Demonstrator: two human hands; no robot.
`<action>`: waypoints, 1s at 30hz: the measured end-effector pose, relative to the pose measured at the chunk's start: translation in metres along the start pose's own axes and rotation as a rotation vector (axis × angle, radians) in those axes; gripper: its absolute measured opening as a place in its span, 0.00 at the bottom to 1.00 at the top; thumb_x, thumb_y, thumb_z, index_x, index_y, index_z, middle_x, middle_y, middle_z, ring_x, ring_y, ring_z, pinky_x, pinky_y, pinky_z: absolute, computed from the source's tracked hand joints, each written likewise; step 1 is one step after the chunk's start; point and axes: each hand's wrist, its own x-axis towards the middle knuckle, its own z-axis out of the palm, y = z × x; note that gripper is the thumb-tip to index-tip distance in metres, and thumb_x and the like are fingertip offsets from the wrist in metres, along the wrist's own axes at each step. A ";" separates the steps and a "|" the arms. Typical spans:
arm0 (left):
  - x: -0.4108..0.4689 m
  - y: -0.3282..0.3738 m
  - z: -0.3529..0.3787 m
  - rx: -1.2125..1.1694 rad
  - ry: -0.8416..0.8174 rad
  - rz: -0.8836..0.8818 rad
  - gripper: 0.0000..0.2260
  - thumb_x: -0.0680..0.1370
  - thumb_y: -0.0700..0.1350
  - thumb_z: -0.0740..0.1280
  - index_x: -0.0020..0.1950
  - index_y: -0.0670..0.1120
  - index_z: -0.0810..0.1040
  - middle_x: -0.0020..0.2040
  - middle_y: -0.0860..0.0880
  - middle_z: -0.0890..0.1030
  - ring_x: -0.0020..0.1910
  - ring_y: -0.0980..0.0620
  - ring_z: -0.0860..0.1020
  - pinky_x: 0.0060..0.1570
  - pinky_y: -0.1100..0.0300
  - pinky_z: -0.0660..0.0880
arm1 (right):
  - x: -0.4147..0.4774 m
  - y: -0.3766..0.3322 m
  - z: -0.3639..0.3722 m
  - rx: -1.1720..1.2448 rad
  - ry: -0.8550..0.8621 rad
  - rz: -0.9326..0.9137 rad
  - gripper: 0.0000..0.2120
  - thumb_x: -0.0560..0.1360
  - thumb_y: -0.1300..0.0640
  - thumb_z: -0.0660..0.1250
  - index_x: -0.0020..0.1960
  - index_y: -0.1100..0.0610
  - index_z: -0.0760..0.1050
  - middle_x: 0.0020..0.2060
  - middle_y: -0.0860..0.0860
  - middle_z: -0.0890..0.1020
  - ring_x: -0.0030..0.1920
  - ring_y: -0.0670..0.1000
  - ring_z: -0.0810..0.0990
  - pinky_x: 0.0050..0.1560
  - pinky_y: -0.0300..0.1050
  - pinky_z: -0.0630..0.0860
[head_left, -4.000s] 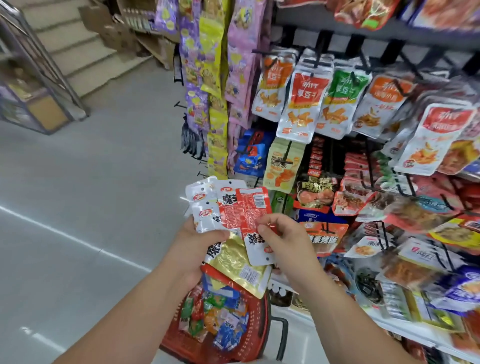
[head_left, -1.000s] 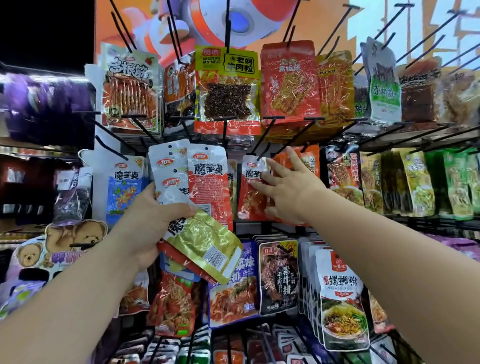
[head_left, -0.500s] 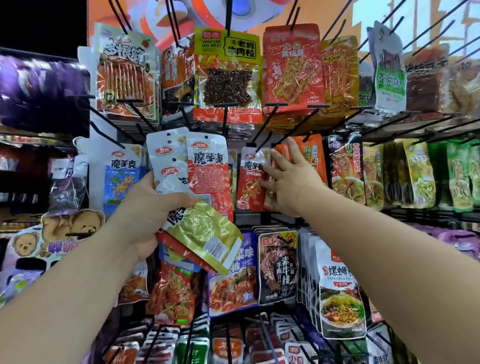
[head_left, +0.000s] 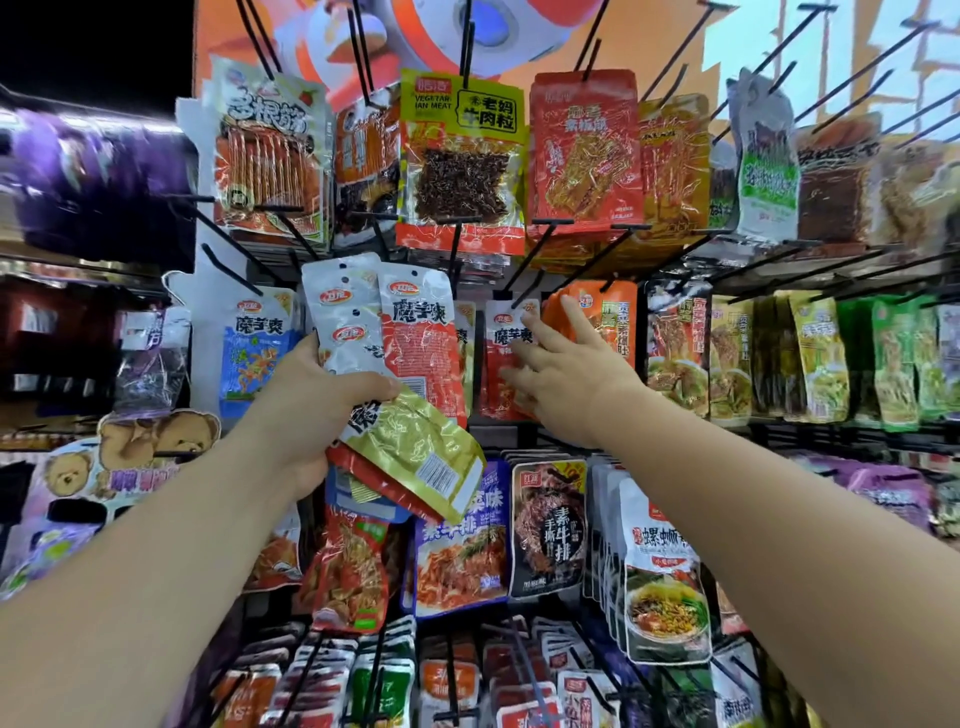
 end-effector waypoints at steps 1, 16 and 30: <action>-0.002 0.001 0.001 -0.002 0.001 0.003 0.18 0.73 0.30 0.75 0.53 0.50 0.77 0.41 0.50 0.87 0.43 0.44 0.85 0.43 0.50 0.82 | 0.001 -0.001 -0.001 0.003 -0.012 -0.018 0.26 0.86 0.44 0.48 0.83 0.44 0.53 0.84 0.52 0.53 0.83 0.60 0.37 0.72 0.73 0.26; -0.067 -0.026 -0.030 -0.054 0.177 0.115 0.23 0.74 0.31 0.74 0.65 0.48 0.78 0.52 0.49 0.87 0.52 0.47 0.86 0.51 0.47 0.81 | -0.078 -0.114 -0.086 1.679 0.273 0.099 0.51 0.64 0.30 0.76 0.80 0.39 0.57 0.66 0.33 0.73 0.62 0.34 0.72 0.61 0.35 0.72; -0.147 -0.095 -0.064 -0.035 0.293 -0.136 0.28 0.68 0.38 0.82 0.66 0.48 0.79 0.54 0.49 0.88 0.54 0.44 0.86 0.50 0.47 0.83 | -0.132 -0.206 -0.067 1.846 0.071 0.050 0.41 0.66 0.39 0.77 0.77 0.35 0.66 0.64 0.32 0.74 0.61 0.22 0.66 0.57 0.19 0.62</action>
